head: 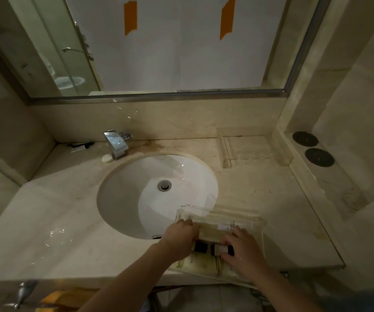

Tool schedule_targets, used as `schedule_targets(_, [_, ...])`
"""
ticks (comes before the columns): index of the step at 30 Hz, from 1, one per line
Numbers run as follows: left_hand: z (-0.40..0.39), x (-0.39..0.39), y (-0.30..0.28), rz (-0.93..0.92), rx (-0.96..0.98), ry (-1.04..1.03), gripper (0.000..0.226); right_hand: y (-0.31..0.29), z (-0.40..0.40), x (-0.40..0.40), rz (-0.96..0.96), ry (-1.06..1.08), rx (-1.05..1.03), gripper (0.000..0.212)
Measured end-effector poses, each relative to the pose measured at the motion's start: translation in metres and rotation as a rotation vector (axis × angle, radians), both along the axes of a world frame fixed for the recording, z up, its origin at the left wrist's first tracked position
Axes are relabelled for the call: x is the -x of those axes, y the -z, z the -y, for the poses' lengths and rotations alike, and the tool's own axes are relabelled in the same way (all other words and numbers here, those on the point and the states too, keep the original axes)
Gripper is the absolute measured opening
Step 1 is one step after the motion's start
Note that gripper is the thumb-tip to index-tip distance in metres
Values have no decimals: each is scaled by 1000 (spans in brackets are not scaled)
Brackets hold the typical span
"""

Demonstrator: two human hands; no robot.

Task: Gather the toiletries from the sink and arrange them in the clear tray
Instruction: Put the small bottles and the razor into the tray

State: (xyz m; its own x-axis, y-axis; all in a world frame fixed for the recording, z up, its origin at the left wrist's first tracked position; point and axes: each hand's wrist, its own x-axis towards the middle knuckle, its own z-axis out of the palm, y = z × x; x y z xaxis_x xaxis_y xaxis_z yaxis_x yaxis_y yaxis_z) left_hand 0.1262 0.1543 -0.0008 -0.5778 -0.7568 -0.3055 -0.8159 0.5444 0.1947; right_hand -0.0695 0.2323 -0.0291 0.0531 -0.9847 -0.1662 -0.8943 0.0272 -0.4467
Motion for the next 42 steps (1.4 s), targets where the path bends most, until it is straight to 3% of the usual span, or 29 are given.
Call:
schedule_targets(5, [-1,-2,0,-12,42,23,27,1,6,-4,35,-67,28,14])
schedule_targets(12, [-1,-5,-3,-42,-5,37,24,-7,19,-17,-79,-123,-32,24])
schedule_targets(19, [16,-24,-13,-135,20,-5,47,-30,44,-40,26,-65,44,11])
schedule_targets(30, [89,-151,-55,-327,148,-469,28,-71,150,-146,244,-125,72,7])
schedule_targets(42, [181,-311,-56,-368,176,-843,18,-83,273,-311,240,-261,-5,26])
